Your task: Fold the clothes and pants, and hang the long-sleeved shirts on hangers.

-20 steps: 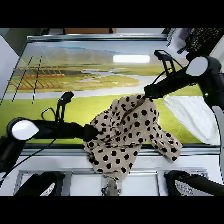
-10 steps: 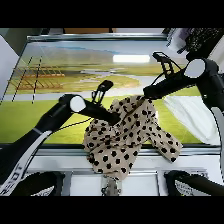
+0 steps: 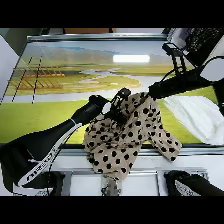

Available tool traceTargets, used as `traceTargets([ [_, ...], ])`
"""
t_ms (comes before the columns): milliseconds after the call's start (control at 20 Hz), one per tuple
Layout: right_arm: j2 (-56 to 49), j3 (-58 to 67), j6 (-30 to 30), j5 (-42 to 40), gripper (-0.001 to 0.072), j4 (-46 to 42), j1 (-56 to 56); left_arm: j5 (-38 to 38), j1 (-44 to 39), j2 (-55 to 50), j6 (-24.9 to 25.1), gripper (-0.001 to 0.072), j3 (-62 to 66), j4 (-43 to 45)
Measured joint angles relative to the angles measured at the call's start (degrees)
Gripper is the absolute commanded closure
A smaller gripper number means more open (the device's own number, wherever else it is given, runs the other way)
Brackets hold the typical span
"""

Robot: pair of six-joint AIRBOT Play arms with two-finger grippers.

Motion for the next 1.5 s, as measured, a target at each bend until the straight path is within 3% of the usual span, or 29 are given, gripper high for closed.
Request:
traceTargets([
  [200,1.1,0.0,0.0,0.0,0.0704,0.0,0.0,0.3,-0.3,-1.8,-3.4,0.0109,-0.2,3.3],
  [300,1.4,0.0,0.0,0.0,0.0703,0.0,0.0,0.3,-0.2,-2.1,-4.4,0.0695,-0.7,4.0],
  [500,1.5,-0.1,-1.2,1.1,0.0704,-0.5,-0.1,-2.4,1.9,-0.5,-6.0,0.0698,-1.2,4.7],
  [750,1.3,-4.2,-2.8,1.9,0.0703,-3.4,-2.4,-6.8,5.9,8.8,-6.6,0.0698,-1.5,3.7],
  [1100,-3.8,-15.2,-1.9,-12.9,0.0684,-4.4,-4.5,-8.4,4.8,18.4,-6.3,0.0698,-7.0,-5.1],
  [1150,-4.9,-15.7,-1.6,-15.0,0.0491,-4.4,-4.5,-8.1,4.6,18.8,-6.1,0.0698,-7.6,-5.5],
  [1200,-5.6,-16.0,-1.4,-16.7,0.0209,-4.4,-4.6,-7.8,4.5,19.1,-6.1,0.0698,-8.0,-5.8],
  [1250,-6.0,-16.0,-1.2,-18.0,0.0151,-4.6,-4.6,-7.5,4.3,19.4,-6.1,0.0699,-8.3,-6.2],
  [1400,-4.9,-15.8,-0.5,-20.2,0.0165,-4.6,-4.7,-6.6,4.1,19.7,-6.1,0.0699,-8.7,-6.6],
  [1450,-3.7,-15.8,0.1,-20.2,0.0225,-4.6,-4.6,-6.4,4.1,19.8,-6.1,0.0699,-8.8,-6.7],
  [1500,-2.4,-15.7,0.9,-20.1,0.0226,-4.6,-4.4,-6.1,4.1,19.8,-6.0,0.0698,-8.9,-6.8],
])
